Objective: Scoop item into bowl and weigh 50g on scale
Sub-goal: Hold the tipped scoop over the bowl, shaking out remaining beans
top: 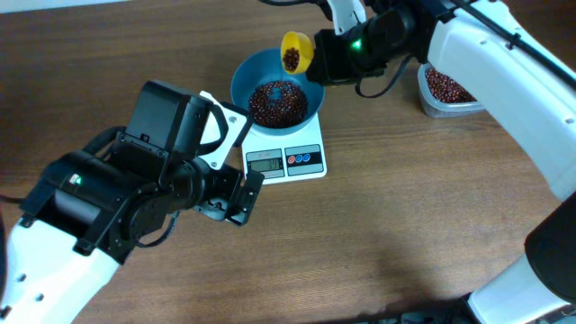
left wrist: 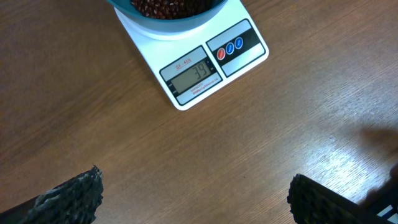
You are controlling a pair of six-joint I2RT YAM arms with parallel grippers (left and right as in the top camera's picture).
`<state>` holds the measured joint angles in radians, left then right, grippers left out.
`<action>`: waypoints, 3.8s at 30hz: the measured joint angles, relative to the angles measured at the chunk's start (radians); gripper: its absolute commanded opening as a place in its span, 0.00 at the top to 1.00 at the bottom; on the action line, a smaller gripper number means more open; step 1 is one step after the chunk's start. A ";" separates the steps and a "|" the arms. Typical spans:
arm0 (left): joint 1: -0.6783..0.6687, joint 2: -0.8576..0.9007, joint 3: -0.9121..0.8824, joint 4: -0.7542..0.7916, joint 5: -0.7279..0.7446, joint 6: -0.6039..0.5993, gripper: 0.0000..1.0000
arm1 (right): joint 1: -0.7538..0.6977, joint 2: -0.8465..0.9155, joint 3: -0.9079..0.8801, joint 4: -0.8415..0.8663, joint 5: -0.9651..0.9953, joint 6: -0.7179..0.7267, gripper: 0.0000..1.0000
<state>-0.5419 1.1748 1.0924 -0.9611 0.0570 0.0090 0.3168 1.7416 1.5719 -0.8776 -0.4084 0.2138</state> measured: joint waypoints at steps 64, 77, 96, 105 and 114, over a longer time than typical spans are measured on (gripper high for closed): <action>0.000 0.002 0.000 0.000 0.000 0.000 0.01 | 0.086 -0.009 0.098 -0.112 0.180 0.000 0.96; 0.000 0.002 0.000 0.000 0.000 0.000 0.01 | 0.103 -0.008 0.108 -0.144 0.206 0.000 0.96; 0.000 0.002 0.000 0.000 0.000 0.000 0.01 | 0.125 0.003 0.131 -0.184 0.274 0.000 0.96; 0.000 0.002 0.000 0.000 0.000 0.000 0.01 | 0.135 0.016 0.157 -0.208 0.297 0.000 0.96; 0.000 0.002 0.000 -0.001 0.000 0.000 0.01 | 0.159 0.031 0.178 -0.245 0.348 -0.002 0.96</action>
<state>-0.5419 1.1767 1.0924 -0.9619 0.0570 0.0090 0.4759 1.7725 1.7496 -1.1229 -0.0608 0.2123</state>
